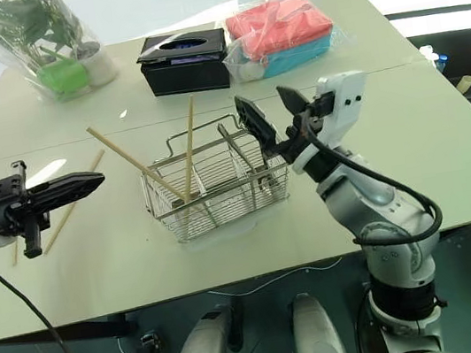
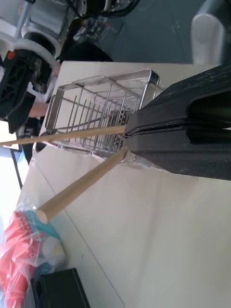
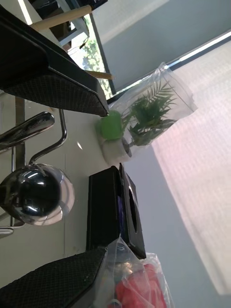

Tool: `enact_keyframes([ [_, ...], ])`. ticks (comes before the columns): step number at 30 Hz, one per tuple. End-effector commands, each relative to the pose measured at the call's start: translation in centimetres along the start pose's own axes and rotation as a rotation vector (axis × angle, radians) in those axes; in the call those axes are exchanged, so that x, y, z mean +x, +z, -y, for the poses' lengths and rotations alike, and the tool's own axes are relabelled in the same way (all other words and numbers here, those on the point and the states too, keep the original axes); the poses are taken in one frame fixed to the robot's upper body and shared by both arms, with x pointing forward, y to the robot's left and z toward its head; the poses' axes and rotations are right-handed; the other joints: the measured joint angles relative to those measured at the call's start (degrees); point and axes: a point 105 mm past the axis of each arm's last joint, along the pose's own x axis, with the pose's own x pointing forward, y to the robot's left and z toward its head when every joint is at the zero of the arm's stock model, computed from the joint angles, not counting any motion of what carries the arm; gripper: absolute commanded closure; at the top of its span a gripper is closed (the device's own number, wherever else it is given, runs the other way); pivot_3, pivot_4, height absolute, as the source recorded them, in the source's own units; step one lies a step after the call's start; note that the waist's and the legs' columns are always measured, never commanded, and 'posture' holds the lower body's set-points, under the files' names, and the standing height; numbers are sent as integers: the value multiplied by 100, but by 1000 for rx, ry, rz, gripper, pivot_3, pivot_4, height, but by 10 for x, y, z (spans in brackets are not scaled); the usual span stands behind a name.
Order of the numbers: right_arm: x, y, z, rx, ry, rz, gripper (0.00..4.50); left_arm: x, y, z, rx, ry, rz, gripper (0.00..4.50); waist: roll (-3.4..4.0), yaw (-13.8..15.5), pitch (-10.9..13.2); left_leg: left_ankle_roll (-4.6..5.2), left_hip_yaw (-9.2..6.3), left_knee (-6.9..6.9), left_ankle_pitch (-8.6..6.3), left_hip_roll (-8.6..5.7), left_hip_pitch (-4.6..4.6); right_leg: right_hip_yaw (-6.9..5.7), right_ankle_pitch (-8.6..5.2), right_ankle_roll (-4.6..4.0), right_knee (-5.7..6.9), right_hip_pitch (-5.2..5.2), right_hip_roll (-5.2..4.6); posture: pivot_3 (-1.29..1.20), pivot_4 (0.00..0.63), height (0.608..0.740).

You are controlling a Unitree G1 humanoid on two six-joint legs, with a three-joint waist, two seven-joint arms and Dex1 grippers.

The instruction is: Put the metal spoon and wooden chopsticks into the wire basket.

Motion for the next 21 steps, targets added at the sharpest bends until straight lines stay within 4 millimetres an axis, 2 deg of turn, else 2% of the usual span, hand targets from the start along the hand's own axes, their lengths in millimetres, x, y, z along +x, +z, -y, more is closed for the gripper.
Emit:
enact_keyframes([
  [1, 2, 25, -7, -55, 91, 35, 553, -7, 5, -18, 68, 148, 50, 4500, -1, 5, 0, 1, 0, 0, 1, 0, 1, 0, 0, 0, 0, 0, 0, 0, 150, 740],
  [3, 2, 32, -8, -93, 136, 12, 1338, -10, 0, -28, 73, 234, 63, 4500, -4, 13, -2, 10, 0, 0, 6, 1, 1, 0, 0, 0, -2, 2, -1, 0, 150, 740],
  [6, 1, 40, -10, -138, 198, -29, 2949, -14, -7, -39, 69, 334, 74, 4500, -6, 15, -2, 12, 1, 0, 7, 2, 0, -1, 0, 1, -7, 5, -1, 0, 150, 740],
  [9, -3, 51, -17, -221, 329, -132, 4463, -24, -46, -75, 10, 649, -51, 4500, -2, 22, 0, 13, 5, 4, 8, 0, 0, -2, 1, 3, -13, 9, -5, 0, 150, 740],
  [11, -7, 53, -23, -240, 409, -207, 4463, -29, -61, -85, -55, 757, -89, 4500, -15, 21, -3, 14, 10, 6, 8, 1, 1, -4, 2, 3, -13, 12, -9, 0, 150, 740],
  [13, -14, 54, -28, -257, 479, -292, 4463, -32, -67, -91, -74, 831, -98, 4500, -29, 27, 1, 14, 1, 12, 8, 3, 0, -13, 2, 3, -18, 20, -8, 0, 150, 740],
  [18, -28, 63, -36, -206, 598, -433, 4463, -32, -71, -89, -142, 838, -68, 4500, -36, 32, 0, 15, -1, 12, 6, 2, -7, -22, 4, 2, -54, 34, -10, 0, 150, 740],
  [21, -38, 61, -35, -174, 634, -519, 4463, -34, -71, -91, -134, 858, -64, 4500, -37, 35, -1, 18, 2, 12, 4, 2, -14, -22, 4, 2, -68, 36, -14, 0, 150, 740],
])
